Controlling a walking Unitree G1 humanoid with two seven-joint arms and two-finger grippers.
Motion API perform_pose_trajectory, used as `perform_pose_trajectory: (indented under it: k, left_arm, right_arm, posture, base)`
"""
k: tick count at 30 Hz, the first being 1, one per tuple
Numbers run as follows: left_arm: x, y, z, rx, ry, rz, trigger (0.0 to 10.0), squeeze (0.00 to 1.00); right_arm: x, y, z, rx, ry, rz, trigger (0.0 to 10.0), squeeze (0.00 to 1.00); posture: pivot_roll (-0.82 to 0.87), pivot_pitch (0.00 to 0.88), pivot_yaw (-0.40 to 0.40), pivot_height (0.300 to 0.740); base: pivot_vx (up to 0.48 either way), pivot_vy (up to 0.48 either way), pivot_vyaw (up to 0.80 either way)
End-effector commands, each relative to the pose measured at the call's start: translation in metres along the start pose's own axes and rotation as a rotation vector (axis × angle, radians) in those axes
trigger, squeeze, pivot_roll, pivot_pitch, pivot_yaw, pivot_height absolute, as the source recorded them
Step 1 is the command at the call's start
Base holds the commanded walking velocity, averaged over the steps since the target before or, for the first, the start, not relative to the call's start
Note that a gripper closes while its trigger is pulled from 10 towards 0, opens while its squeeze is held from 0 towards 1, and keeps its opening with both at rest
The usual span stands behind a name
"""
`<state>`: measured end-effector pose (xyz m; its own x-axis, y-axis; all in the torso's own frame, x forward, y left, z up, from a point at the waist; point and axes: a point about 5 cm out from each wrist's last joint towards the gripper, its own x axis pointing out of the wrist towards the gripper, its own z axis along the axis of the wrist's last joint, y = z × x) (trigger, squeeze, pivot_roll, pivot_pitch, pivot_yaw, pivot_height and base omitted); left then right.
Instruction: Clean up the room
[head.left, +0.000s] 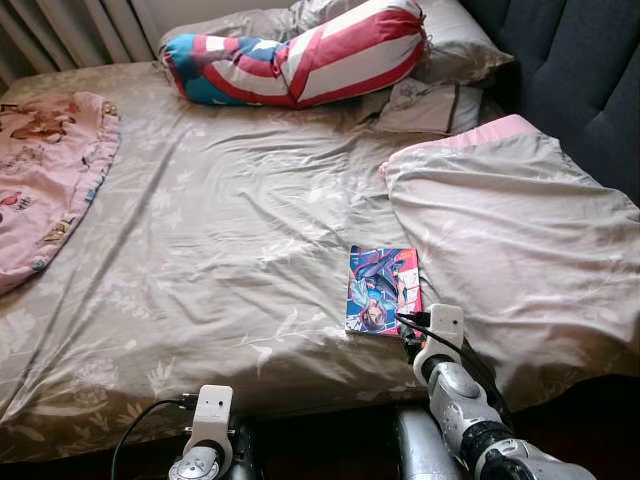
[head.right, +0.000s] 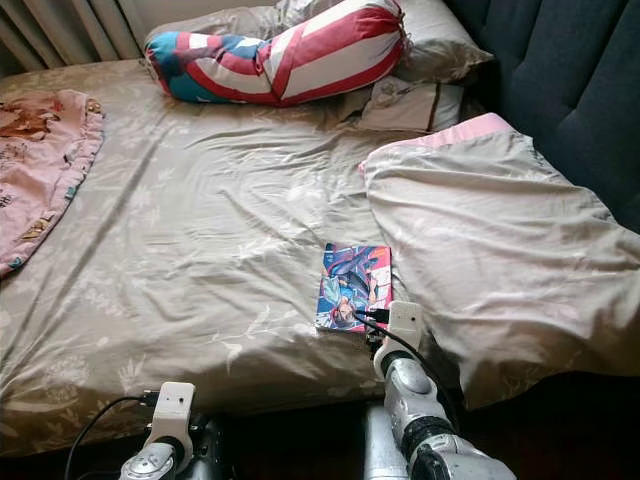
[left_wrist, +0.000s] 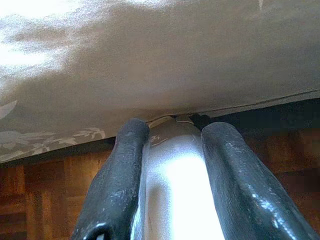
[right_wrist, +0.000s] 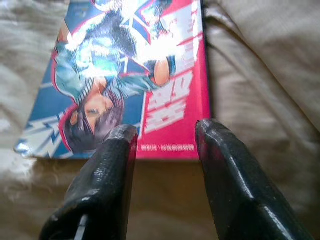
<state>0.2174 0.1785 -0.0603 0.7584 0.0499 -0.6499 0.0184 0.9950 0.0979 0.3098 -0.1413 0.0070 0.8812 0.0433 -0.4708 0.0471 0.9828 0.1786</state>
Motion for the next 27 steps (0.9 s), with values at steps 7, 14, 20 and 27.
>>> perform_pose_trajectory:
  k: [7, 14, 20, 27]
  left_arm:
    - [-0.029, -0.010, -0.075, 0.017, 0.286, -0.050, 10.0, 0.00]
    - [-0.028, -0.010, -0.075, 0.020, 0.284, -0.052, 10.0, 0.00]
    - [-0.029, -0.009, -0.076, 0.020, 0.286, -0.049, 10.0, 0.00]
    - [-0.034, -0.007, -0.084, 0.027, 0.293, -0.043, 10.0, 0.00]
  right_arm:
    - [-0.003, 0.006, -0.013, 0.117, 0.028, -0.069, 10.0, 0.00]
    - [-0.007, 0.009, -0.030, 0.180, 0.086, -0.035, 10.0, 0.00]
    - [-0.007, 0.007, -0.030, 0.200, 0.105, -0.042, 10.0, 0.00]
    - [-0.006, 0.003, -0.026, 0.212, 0.098, -0.060, 10.0, 0.00]
  posture:
    - [0.02, 0.172, 0.027, 0.560]
    - [0.02, 0.176, 0.027, 0.560]
    - [0.04, 0.189, 0.029, 0.560]
    - [0.07, 0.215, 0.038, 0.560]
  base:
    - [0.000, 0.000, 0.00]
    - [0.000, 0.000, 0.00]
    - [0.000, 0.000, 0.00]
    - [0.000, 0.000, 0.00]
